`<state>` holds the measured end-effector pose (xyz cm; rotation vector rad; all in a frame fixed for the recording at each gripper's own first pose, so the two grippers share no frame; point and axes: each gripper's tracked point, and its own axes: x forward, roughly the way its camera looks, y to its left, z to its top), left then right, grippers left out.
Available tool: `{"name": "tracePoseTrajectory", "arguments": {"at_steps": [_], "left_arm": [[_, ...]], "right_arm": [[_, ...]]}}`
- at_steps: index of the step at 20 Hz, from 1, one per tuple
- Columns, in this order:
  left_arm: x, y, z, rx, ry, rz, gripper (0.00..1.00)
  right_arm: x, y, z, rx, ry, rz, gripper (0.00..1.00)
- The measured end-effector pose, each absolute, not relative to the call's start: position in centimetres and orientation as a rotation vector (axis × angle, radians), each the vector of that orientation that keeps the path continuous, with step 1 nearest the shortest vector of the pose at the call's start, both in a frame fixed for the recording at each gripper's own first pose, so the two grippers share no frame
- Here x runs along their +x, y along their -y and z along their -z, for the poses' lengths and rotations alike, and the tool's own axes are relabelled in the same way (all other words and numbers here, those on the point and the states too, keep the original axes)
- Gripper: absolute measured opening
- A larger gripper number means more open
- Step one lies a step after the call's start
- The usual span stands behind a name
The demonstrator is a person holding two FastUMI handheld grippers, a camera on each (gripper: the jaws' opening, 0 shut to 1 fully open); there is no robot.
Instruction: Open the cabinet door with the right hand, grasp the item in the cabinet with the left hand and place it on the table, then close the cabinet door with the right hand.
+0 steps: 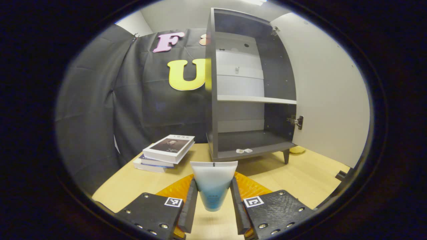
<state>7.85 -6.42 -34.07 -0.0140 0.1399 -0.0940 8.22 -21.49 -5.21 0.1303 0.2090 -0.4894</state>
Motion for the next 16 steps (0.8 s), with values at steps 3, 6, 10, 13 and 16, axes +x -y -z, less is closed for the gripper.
{"name": "tracePoseTrajectory", "arguments": {"at_steps": [3, 6, 10, 13, 16], "left_arm": [[6.7, 7.4, 38.1, 0.004, -0.172, 0.100, 0.51], [6.3, 7.7, 40.7, 0.010, -0.175, 0.110, 0.52], [5.7, 7.2, 42.6, -0.021, -0.181, 0.098, 0.53], [5.5, 6.6, 43.4, -0.043, -0.178, 0.084, 0.52], [5.5, 6.7, 43.8, -0.022, -0.167, 0.091, 0.54]], "right_arm": [[6.5, 21.0, 5.5, 0.156, -0.210, 0.511, 0.96], [5.7, 20.3, 5.7, 0.142, -0.217, 0.522, 0.92], [5.4, 19.5, 5.1, 0.119, -0.222, 0.527, 0.92], [5.4, 18.8, 5.1, 0.119, -0.230, 0.523, 0.92], [5.2, 18.4, 5.4, 0.129, -0.245, 0.521, 0.96]]}}
